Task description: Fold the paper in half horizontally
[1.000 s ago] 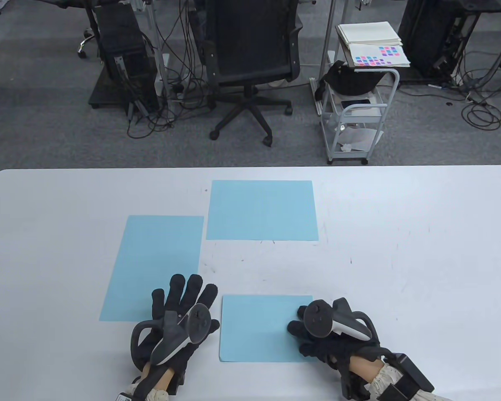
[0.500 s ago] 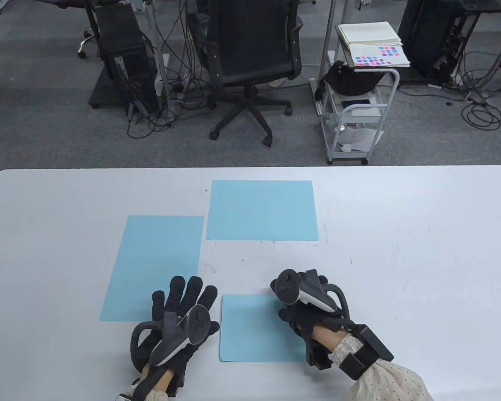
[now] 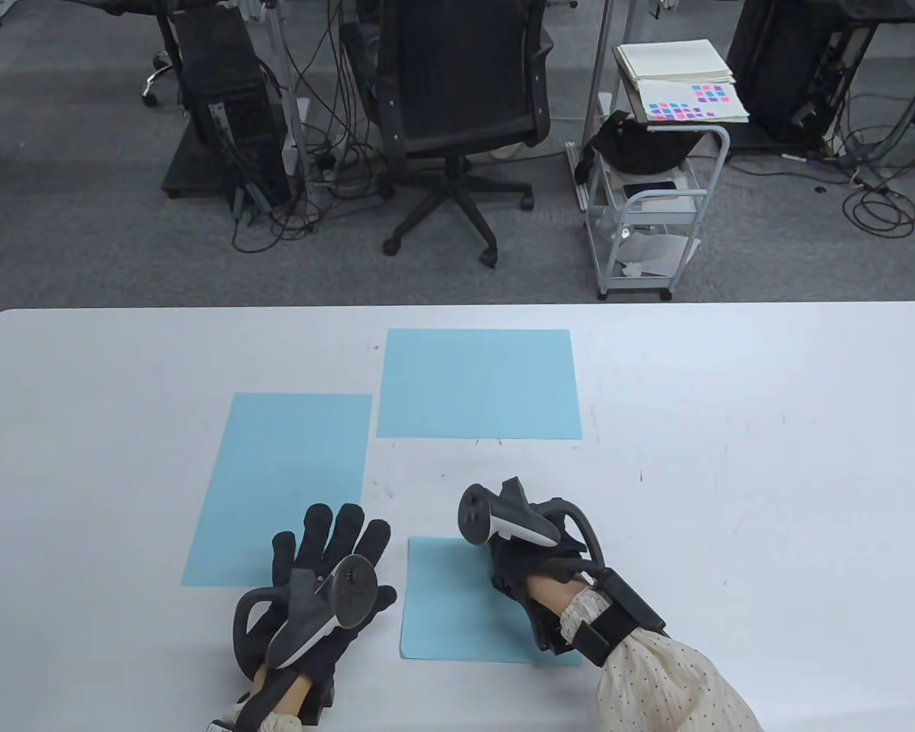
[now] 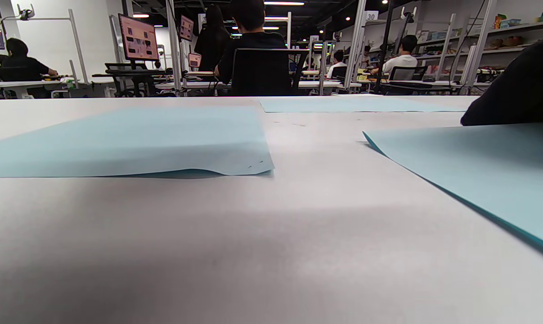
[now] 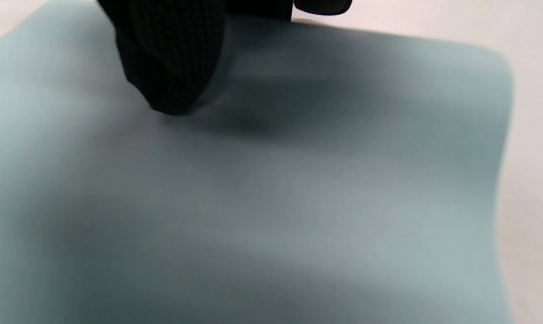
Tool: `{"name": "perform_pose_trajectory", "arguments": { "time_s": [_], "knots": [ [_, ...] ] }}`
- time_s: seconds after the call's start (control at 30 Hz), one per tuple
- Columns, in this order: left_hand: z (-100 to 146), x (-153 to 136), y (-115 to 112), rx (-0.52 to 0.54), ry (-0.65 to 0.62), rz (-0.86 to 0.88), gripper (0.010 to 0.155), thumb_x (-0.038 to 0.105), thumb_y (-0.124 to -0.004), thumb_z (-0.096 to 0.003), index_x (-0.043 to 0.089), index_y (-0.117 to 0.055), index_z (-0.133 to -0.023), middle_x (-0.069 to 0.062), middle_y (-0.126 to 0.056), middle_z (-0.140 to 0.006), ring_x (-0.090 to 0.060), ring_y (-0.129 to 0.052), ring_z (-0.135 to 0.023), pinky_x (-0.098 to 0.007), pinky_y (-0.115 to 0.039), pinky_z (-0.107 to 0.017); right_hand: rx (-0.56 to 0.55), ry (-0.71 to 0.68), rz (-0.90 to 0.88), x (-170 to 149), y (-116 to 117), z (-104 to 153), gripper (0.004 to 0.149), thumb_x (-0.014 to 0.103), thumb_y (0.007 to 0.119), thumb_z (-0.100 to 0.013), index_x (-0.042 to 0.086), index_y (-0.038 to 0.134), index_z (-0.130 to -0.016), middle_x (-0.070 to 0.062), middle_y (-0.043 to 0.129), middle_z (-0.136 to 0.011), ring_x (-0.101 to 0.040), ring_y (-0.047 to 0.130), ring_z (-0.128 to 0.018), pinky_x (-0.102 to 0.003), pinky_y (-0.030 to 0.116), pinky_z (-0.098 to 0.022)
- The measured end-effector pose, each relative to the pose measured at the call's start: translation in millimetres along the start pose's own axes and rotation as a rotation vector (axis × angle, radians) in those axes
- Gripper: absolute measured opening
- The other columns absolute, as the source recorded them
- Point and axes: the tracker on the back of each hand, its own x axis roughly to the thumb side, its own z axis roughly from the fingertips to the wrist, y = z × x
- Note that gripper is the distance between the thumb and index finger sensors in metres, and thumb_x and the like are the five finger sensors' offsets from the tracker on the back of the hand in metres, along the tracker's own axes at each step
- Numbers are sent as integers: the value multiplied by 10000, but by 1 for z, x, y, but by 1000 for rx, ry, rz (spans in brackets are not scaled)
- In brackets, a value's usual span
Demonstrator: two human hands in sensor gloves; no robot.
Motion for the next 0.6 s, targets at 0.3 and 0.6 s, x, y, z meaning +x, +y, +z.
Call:
{"name": "perform_pose_trajectory", "arguments": {
  "time_s": [0.3,0.6],
  "knots": [
    [-1,-3,0,-2,2,-6,776,689,-595,-315,602,-268,-1014,234,-201,-1201,-171,-167,-1170,-560,-295,-882,-10,13,-90,-19,2,-2,637,352,849,-423,344,479,-941,20,497,-975,-367,303,-1041,-686,167,-725],
    [-3,-9,0,-6,15,-9,774,689,-595,-315,602,-271,-1013,234,-202,-1201,-168,-168,-1170,-558,-297,-883,-97,21,-372,-55,-21,14,455,231,679,-473,295,622,-920,36,840,-764,-298,681,-926,-610,377,-744]
  ]
}}
